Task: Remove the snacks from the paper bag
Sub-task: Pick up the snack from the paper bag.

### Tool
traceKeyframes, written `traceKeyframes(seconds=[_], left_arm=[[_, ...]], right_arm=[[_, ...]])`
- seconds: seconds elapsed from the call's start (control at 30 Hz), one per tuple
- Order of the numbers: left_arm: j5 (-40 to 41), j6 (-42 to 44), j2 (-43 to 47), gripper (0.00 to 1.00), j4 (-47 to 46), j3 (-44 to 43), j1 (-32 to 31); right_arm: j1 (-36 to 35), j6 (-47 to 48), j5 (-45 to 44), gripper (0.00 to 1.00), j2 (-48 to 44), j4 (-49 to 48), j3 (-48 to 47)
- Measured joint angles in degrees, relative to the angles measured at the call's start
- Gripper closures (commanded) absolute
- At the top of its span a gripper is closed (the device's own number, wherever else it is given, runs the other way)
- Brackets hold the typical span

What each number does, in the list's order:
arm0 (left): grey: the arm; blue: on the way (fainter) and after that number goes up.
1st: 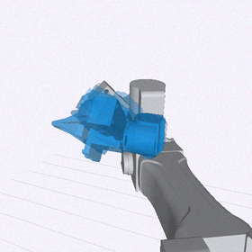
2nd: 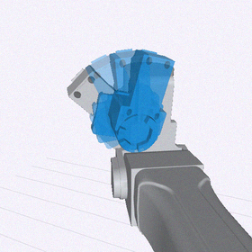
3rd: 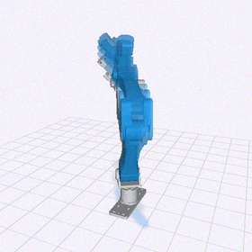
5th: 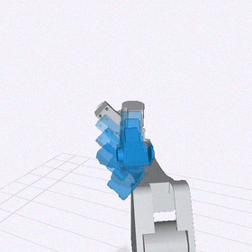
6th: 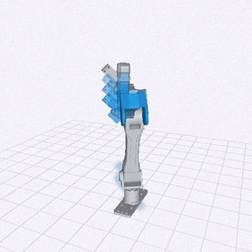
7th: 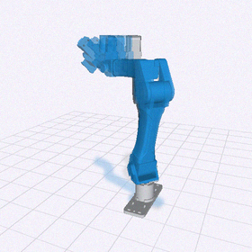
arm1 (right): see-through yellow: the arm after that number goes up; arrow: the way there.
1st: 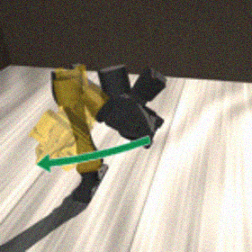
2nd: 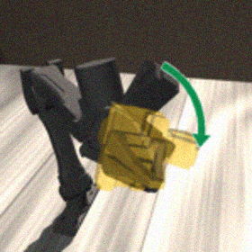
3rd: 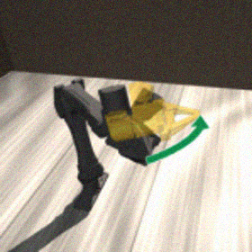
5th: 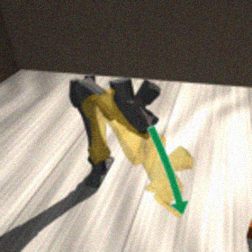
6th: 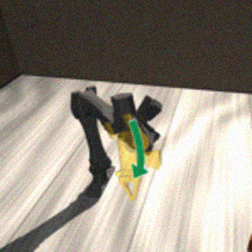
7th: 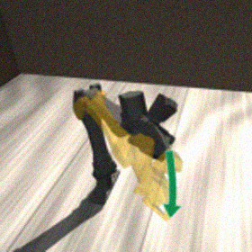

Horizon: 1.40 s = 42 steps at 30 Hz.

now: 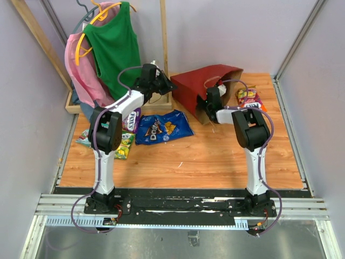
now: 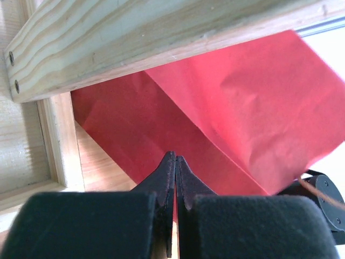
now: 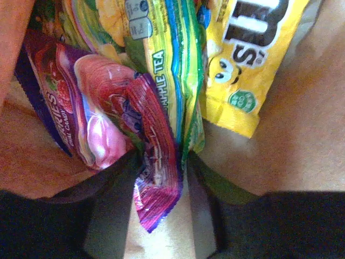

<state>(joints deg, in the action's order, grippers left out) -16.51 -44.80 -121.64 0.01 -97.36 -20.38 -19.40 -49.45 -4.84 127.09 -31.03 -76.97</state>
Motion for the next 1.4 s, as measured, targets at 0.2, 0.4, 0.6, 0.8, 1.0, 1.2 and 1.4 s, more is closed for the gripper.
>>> traceKeyframes(seconds=[0.2, 0.4, 0.6, 0.8, 1.0, 1.2, 1.4], left_arm=[[0.0, 0.0, 0.0, 1.00, 0.2, 0.0, 0.0], [0.1, 0.1, 0.0, 0.99, 0.3, 0.0, 0.0], [0.3, 0.4, 0.0, 0.99, 0.3, 0.0, 0.0], [-0.1, 0.6, 0.3, 0.40, -1.1, 1.8, 0.1], [-0.9, 0.2, 1.2, 0.30, -0.7, 5.1, 0.3], [-3.7, -2.2, 1.2, 0.30, -2.0, 5.0, 0.4], [-6.2, -5.6, 1.2, 0.31, -5.6, 5.1, 0.4]], right_arm=[[0.0, -0.1, 3.4, 0.99, 0.3, -1.6, 0.5], [0.0, -0.1, 5.1, 0.99, -1.8, -4.0, 4.5], [0.0, -1.3, 6.6, 0.99, -7.9, -5.3, 12.9], [0.0, -3.5, 6.7, 0.99, -14.8, -7.6, 22.3], [0.0, -4.3, 6.6, 0.99, -18.8, -8.2, 25.9], [0.0, -4.5, 6.9, 0.99, -18.9, -8.5, 26.3], [0.0, -4.5, 7.1, 0.99, -18.8, -8.8, 26.3]])
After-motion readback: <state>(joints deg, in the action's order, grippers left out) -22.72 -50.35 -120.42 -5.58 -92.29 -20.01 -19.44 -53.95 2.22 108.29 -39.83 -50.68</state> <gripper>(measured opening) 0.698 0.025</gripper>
